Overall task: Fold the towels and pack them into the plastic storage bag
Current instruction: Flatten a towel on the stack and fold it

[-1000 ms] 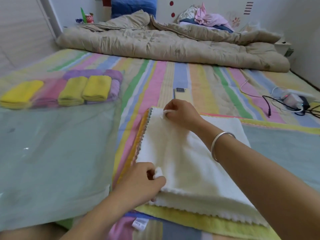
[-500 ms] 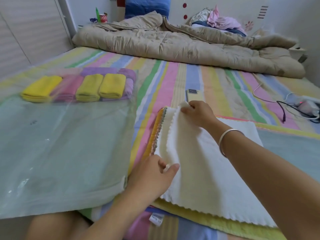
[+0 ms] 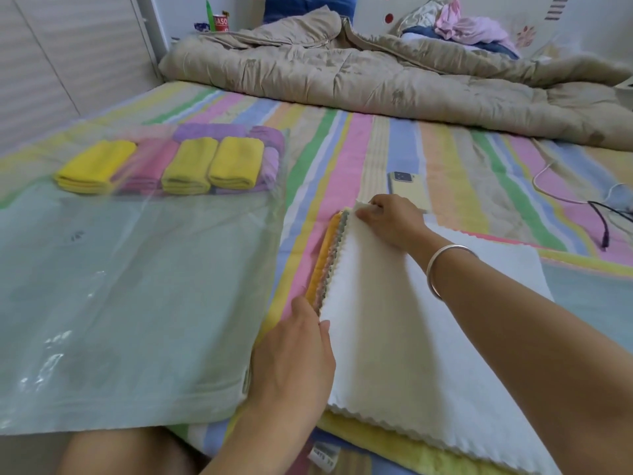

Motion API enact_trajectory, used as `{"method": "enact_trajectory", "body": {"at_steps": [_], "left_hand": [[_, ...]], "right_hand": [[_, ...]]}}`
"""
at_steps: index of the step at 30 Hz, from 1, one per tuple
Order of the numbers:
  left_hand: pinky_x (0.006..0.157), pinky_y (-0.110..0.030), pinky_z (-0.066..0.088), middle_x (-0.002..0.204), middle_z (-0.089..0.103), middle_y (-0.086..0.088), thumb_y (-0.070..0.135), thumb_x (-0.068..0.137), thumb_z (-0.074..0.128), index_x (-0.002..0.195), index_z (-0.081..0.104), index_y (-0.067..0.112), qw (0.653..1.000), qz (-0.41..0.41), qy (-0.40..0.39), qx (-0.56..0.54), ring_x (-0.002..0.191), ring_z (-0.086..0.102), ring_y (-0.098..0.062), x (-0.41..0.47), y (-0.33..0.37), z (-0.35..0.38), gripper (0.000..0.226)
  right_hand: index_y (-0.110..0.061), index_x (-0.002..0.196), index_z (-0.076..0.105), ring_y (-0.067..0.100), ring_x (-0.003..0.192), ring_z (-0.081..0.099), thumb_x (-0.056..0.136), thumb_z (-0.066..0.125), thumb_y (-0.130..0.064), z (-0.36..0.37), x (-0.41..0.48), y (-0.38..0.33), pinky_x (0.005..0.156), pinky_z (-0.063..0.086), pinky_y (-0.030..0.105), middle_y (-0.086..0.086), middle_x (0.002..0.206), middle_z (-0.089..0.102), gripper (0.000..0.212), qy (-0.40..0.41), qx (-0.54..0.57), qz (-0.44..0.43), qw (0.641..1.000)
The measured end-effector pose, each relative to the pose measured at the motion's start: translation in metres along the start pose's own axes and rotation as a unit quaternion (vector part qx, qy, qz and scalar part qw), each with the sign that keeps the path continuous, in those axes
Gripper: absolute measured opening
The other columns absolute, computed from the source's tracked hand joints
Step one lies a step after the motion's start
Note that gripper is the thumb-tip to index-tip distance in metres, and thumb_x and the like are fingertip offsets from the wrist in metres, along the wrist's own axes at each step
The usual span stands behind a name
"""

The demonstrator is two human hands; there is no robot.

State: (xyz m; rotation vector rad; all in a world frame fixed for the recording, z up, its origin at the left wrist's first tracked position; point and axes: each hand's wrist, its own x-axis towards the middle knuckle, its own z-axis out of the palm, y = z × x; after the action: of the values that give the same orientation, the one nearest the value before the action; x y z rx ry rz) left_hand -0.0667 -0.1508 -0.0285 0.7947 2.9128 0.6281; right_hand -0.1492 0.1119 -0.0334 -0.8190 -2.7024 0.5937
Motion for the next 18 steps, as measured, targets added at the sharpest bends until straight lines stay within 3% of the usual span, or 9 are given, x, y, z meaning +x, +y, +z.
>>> {"method": "enact_trajectory", "body": {"at_steps": [4, 6, 9, 12, 14, 16, 18], "left_hand": [[0.058, -0.028, 0.029, 0.089, 0.064, -0.001, 0.037, 0.102, 0.036, 0.092, 0.036, 0.017, 1.0, -0.011, -0.028, -0.002, 0.086, 0.062, -0.023, 0.003, -0.004, 0.001, 0.022], [0.057, -0.026, 0.026, 0.089, 0.063, 0.0, 0.035, 0.102, 0.035, 0.092, 0.035, 0.017, 0.999, -0.011, -0.033, 0.008, 0.086, 0.061, -0.022, 0.002, -0.003, 0.0, 0.021], [0.058, -0.025, 0.029, 0.095, 0.064, 0.0, 0.033, 0.101, 0.038, 0.098, 0.037, 0.018, 0.998, -0.01, -0.018, 0.06, 0.088, 0.063, -0.02, -0.001, 0.004, -0.002, 0.015], [0.056, -0.03, 0.04, 0.1, 0.061, -0.003, 0.021, 0.08, 0.068, 0.104, 0.052, 0.015, 0.987, 0.041, 0.079, 0.131, 0.088, 0.063, -0.023, 0.002, 0.011, -0.001, 0.029], [0.083, -0.038, 0.053, 0.123, 0.059, -0.009, 0.019, 0.076, 0.069, 0.113, 0.059, 0.011, 0.977, 0.151, 0.13, 0.081, 0.113, 0.058, -0.027, 0.007, 0.021, 0.013, 0.039], [0.112, -0.045, 0.035, 0.148, 0.042, -0.011, 0.029, 0.089, 0.044, 0.135, 0.051, 0.01, 0.97, 0.226, 0.082, 0.022, 0.14, 0.036, -0.027, 0.01, 0.038, 0.026, 0.05], [0.121, -0.045, 0.009, 0.162, 0.011, -0.008, 0.043, 0.088, 0.008, 0.152, 0.024, 0.016, 0.969, 0.243, -0.008, 0.042, 0.15, 0.004, -0.022, 0.012, 0.051, 0.04, 0.072]], "right_hand": [[-0.011, 0.081, 0.062, 0.029, 0.082, 0.058, 0.09, 0.055, -0.04, 0.011, 0.001, 0.003, 0.059, 0.036, 0.032, 0.007, 0.081, 0.062, 0.031, 0.03, 0.006, -0.008, 1.0], [-0.013, 0.086, 0.065, 0.029, 0.092, 0.056, 0.09, 0.057, -0.041, 0.016, -0.002, 0.004, 0.067, 0.04, 0.034, 0.008, 0.088, 0.064, 0.029, 0.043, 0.0, -0.018, 0.999], [-0.021, 0.12, 0.058, 0.028, 0.12, 0.044, 0.092, 0.056, -0.043, 0.017, -0.013, 0.006, 0.096, 0.034, 0.039, 0.005, 0.124, 0.057, 0.036, 0.064, -0.025, -0.055, 0.996], [-0.025, 0.143, 0.037, 0.025, 0.143, 0.02, 0.097, 0.044, -0.046, 0.007, -0.046, 0.005, 0.115, 0.014, 0.042, 0.003, 0.153, 0.032, 0.051, 0.072, -0.043, -0.049, 0.995], [-0.028, 0.149, 0.026, 0.022, 0.148, 0.005, 0.099, 0.033, -0.048, -0.002, -0.08, 0.012, 0.12, 0.0, 0.044, 0.001, 0.16, 0.016, 0.054, 0.051, -0.081, -0.046, 0.994], [-0.031, 0.152, 0.014, 0.019, 0.149, -0.007, 0.1, 0.024, -0.05, -0.01, -0.116, 0.026, 0.119, -0.008, 0.045, -0.003, 0.162, 0.003, 0.057, 0.0, -0.112, -0.034, 0.993], [-0.032, 0.153, 0.005, 0.018, 0.148, -0.013, 0.099, 0.018, -0.053, -0.018, -0.142, 0.05, 0.118, -0.012, 0.045, -0.003, 0.162, -0.007, 0.059, -0.05, -0.145, -0.013, 0.988]]}}
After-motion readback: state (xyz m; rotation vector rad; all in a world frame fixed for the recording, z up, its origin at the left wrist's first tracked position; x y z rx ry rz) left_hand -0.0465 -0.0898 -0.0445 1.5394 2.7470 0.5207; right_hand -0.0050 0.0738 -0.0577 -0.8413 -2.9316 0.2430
